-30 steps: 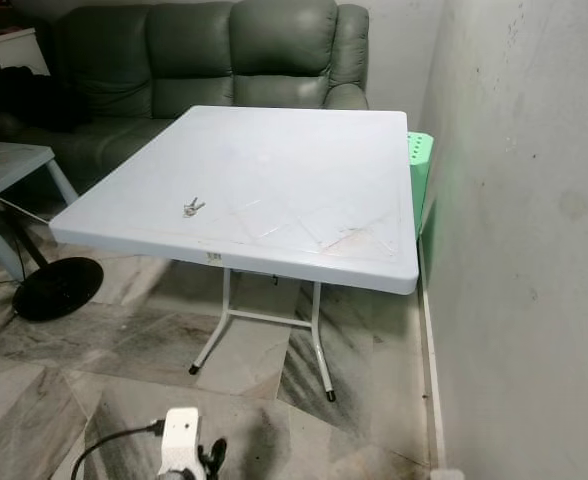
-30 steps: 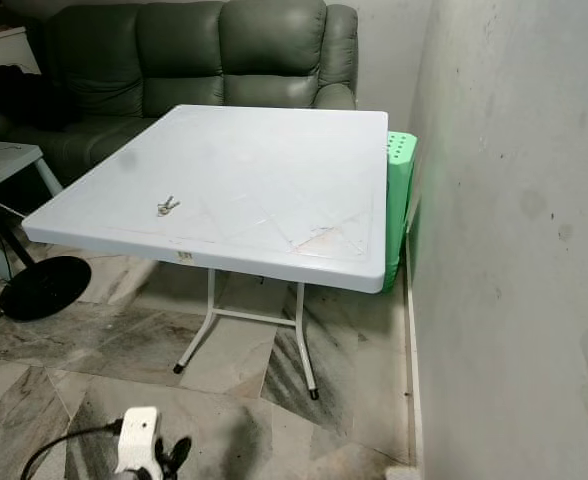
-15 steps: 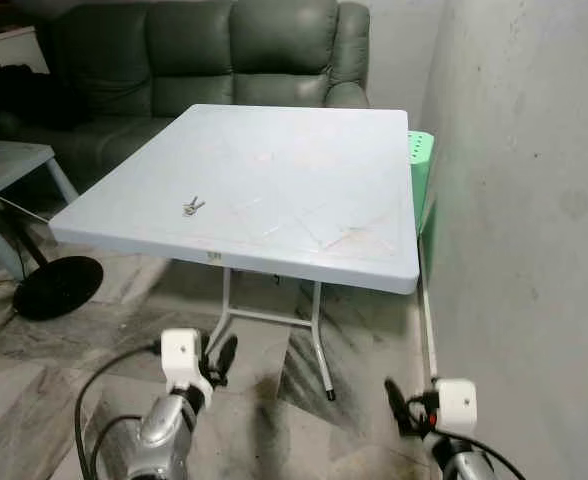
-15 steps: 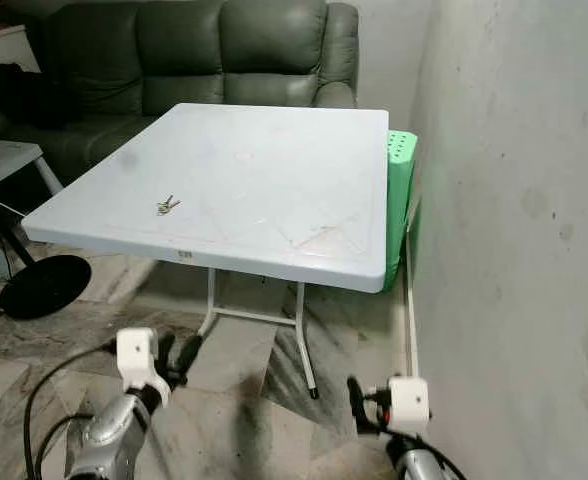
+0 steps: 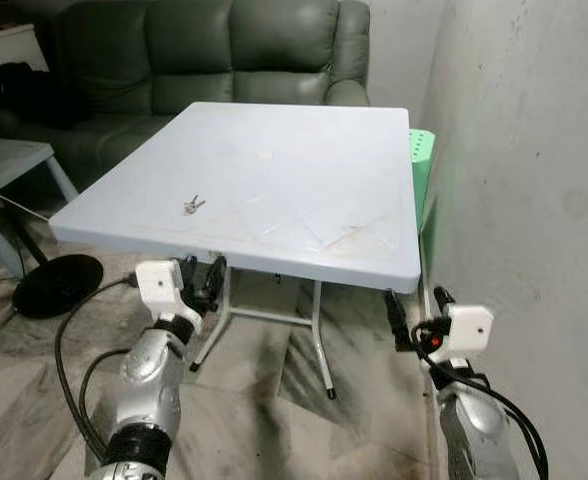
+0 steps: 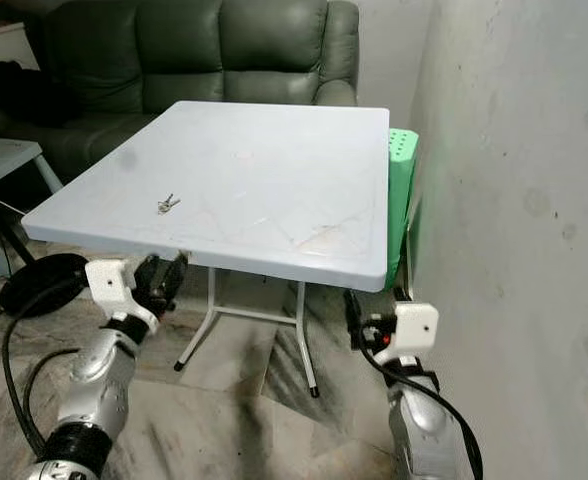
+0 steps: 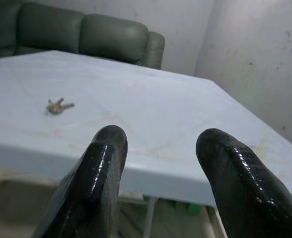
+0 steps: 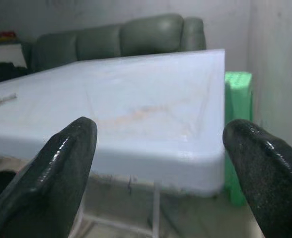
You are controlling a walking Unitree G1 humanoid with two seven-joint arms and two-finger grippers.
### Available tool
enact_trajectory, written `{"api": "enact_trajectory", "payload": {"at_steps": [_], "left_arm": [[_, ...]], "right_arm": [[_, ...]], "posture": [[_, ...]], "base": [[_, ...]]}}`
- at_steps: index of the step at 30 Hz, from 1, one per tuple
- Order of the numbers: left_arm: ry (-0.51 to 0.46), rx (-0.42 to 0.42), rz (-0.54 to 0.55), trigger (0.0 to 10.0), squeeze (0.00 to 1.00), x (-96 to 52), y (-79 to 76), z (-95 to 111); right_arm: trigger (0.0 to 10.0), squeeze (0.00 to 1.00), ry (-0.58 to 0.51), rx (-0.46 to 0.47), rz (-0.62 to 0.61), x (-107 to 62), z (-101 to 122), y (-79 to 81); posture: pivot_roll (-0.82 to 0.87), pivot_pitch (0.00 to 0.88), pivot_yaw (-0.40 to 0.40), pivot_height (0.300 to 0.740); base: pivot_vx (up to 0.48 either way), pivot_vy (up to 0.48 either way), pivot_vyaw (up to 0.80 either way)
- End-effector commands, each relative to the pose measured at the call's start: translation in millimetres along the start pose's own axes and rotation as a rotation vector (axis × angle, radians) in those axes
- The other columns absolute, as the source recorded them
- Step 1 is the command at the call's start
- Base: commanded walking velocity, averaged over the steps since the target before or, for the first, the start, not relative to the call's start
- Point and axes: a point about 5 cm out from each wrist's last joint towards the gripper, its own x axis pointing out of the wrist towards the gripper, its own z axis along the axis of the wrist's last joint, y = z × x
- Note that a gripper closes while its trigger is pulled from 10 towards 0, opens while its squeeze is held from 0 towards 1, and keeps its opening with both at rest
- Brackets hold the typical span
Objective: Hang keys on a hook
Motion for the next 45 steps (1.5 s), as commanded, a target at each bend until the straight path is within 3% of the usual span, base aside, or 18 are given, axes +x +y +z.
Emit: {"api": "enact_trajectory", "payload": {"at_steps": [1, 6, 12, 22, 45], "left_arm": [[-0.017, 0.010, -0.018, 10.0, 0.00, 5.4, -1.5, 14], [-0.038, 0.012, -0.047, 10.0, 0.00, 4.5, -10.9, 31], [-0.030, -0.031, -0.047, 10.0, 0.00, -2.1, -13.7, 40], [0.002, -0.014, -0.062, 10.0, 0.00, -1.9, -16.5, 44], [0.036, -0.011, -0.099, 10.0, 0.00, -0.9, -24.4, 46]], "right_arm": [[10.0, 0.00, -0.043, -0.016, 0.007, 9.3, 17, 3.5], [10.0, 0.00, -0.054, -0.064, 0.040, 6.9, 32, 5.0], [10.0, 0.00, -0.043, -0.052, 0.043, -1.4, 40, 7.7], [10.0, 0.00, -0.047, -0.052, 0.041, 0.1, 48, 13.1], [10.0, 0.00, -0.018, -0.069, 0.042, -2.2, 48, 13.4]], "posture": [[0.09, 0.000, 0.072, 0.740], [0.08, 0.000, 0.073, 0.740], [0.08, 0.000, 0.072, 0.740], [0.07, 0.000, 0.079, 0.740], [0.07, 0.000, 0.083, 0.740]], "base": [[0.000, 0.000, 0.00], [0.000, 0.000, 0.00], [0.000, 0.000, 0.00], [0.000, 0.000, 0.00], [0.281, 0.000, 0.00]]}}
